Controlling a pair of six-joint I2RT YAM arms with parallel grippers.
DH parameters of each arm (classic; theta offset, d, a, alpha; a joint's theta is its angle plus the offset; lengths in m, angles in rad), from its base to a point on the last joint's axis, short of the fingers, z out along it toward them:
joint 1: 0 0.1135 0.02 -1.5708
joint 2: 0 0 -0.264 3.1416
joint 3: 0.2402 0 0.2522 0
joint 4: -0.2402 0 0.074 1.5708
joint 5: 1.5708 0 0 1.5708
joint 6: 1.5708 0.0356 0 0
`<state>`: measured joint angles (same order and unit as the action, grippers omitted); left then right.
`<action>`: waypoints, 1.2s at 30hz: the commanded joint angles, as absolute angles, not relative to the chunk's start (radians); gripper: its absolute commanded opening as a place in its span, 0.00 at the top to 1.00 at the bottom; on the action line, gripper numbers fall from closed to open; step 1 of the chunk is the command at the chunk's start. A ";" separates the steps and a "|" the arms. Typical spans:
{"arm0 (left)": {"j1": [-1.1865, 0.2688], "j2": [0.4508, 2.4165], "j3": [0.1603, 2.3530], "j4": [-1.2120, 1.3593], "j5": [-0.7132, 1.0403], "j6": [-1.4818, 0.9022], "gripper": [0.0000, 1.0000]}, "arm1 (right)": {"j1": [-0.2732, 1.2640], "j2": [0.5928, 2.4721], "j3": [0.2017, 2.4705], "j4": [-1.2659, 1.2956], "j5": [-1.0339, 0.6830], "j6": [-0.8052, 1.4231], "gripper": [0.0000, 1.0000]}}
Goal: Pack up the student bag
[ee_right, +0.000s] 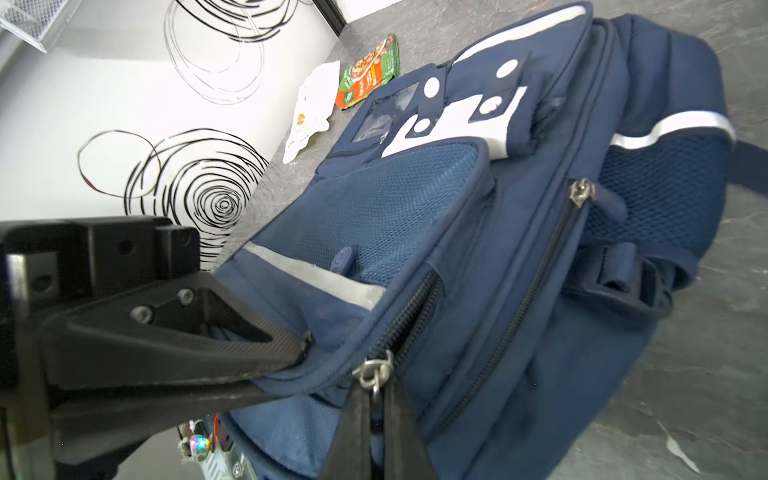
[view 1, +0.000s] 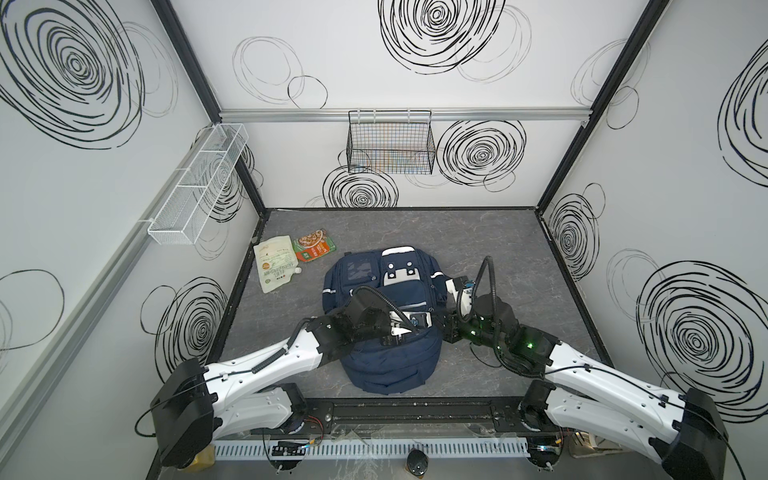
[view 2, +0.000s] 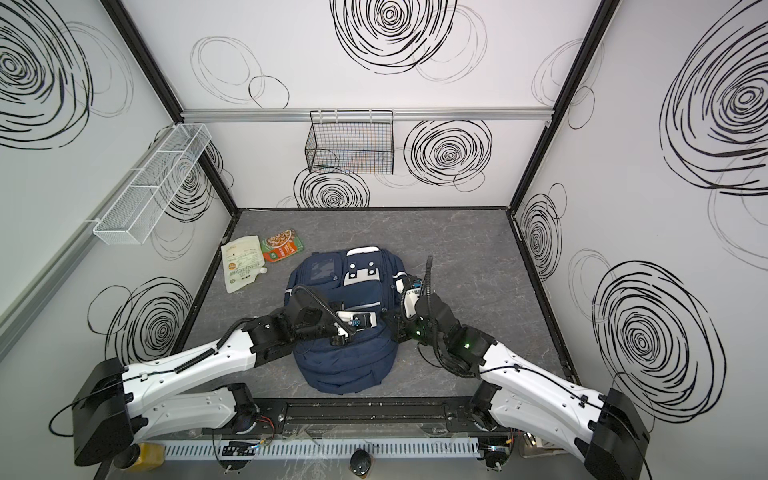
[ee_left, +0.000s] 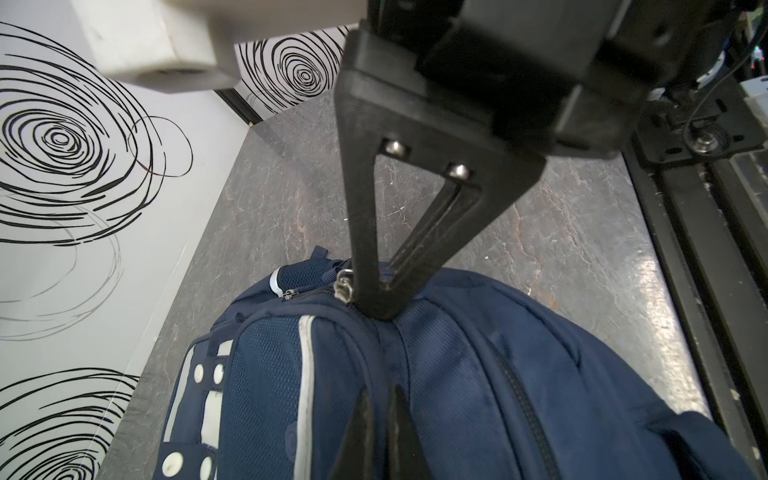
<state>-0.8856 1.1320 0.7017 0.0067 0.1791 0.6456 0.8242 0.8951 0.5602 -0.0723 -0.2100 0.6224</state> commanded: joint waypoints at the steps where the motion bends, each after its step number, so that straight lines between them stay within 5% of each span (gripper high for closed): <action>1: -0.874 1.112 0.706 -0.023 0.160 0.667 1.00 | 0.719 0.893 0.609 -0.158 -0.104 0.546 1.00; 25: -0.855 1.003 0.656 -0.065 0.399 0.742 1.00 | 0.275 1.105 0.624 -0.199 -0.368 0.348 1.00; 30: -0.856 1.012 0.654 -0.039 0.368 0.729 1.00 | 0.238 1.143 0.627 -0.203 -0.444 0.330 1.00; 34: -0.853 1.011 0.611 0.225 0.239 0.611 0.99 | 0.242 1.148 0.624 -0.137 -0.538 0.361 1.00; 36: -0.852 1.013 0.613 0.320 0.206 0.534 0.61 | 0.242 1.135 0.617 -0.092 -0.512 0.386 0.93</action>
